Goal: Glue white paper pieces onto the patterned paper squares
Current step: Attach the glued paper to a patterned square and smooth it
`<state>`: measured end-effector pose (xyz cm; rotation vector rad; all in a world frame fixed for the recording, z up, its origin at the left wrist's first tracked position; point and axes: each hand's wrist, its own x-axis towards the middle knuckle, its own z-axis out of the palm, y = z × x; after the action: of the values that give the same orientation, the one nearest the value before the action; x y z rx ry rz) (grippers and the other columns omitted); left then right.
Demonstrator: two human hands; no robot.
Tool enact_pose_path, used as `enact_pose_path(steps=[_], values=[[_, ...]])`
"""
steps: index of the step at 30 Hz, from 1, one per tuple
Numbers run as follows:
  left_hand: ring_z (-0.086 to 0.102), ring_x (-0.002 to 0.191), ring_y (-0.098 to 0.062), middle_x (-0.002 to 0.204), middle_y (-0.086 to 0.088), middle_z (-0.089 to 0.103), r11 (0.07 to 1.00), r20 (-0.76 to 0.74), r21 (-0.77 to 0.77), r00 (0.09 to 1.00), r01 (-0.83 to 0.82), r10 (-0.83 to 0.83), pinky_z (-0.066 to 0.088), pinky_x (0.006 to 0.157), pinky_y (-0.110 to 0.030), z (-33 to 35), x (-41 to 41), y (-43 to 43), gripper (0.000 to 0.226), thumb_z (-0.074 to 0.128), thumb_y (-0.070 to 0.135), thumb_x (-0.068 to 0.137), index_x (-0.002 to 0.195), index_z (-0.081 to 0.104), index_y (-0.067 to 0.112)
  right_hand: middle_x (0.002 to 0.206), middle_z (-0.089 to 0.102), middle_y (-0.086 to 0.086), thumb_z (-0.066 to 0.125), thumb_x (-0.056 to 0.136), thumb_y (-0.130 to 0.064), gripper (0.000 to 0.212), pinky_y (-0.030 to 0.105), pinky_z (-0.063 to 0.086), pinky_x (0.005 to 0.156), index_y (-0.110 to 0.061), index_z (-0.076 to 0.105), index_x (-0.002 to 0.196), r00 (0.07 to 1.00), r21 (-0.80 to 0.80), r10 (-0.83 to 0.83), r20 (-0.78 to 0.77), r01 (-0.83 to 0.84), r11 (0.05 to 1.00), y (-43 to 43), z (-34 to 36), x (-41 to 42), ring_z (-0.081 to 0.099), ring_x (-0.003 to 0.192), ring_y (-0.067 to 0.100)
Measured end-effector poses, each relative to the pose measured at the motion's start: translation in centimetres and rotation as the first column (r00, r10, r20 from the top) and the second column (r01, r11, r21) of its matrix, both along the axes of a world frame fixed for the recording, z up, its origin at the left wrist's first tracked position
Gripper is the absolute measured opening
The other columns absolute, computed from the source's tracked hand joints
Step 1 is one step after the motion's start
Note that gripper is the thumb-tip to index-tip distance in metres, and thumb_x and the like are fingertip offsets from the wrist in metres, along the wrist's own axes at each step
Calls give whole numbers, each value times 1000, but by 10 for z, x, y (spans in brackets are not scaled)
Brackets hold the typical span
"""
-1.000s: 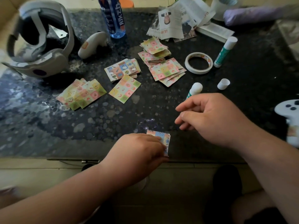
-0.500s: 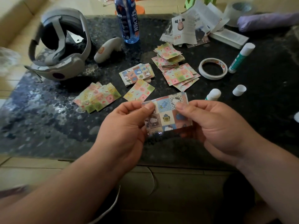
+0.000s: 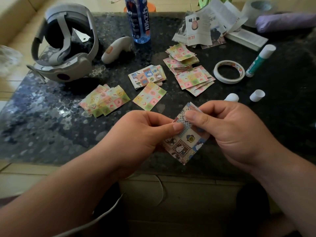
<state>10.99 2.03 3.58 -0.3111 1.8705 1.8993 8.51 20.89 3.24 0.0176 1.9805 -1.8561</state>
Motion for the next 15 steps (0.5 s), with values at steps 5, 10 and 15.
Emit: enact_pose_path(steps=[5, 10, 15], values=[[76, 80, -26, 88, -16, 77, 999, 3, 8, 999, -49, 49, 58, 69, -32, -5, 1, 6, 21, 77, 25, 69, 78, 79, 6, 79, 78, 9, 71, 70, -35, 32, 33, 65, 64, -7, 75, 84, 999, 20, -32, -21, 33, 999, 1, 3, 0, 78, 76, 23], [75, 85, -31, 91, -20, 76, 999, -6, 23, 999, -43, 43, 61, 76, -41, -3, 1, 7, 28, 78, 30, 67, 81, 77, 5, 78, 78, 2, 68, 73, -40, 31, 23, 60, 60, -12, 77, 82, 996, 129, 28, -85, -17, 991, 4, 5, 0, 77, 75, 14], [75, 94, -32, 99, -17, 77, 996, -36, 82, 999, -36, 39, 61, 83, -44, -1, -2, 9, 28, 72, 23, 78, 99, 78, 6, 78, 78, -2, 67, 72, -41, 30, 16, 56, 57, -14, 77, 81, 991, 186, 111, -76, -95, 978, 5, 9, 0, 76, 75, 9]])
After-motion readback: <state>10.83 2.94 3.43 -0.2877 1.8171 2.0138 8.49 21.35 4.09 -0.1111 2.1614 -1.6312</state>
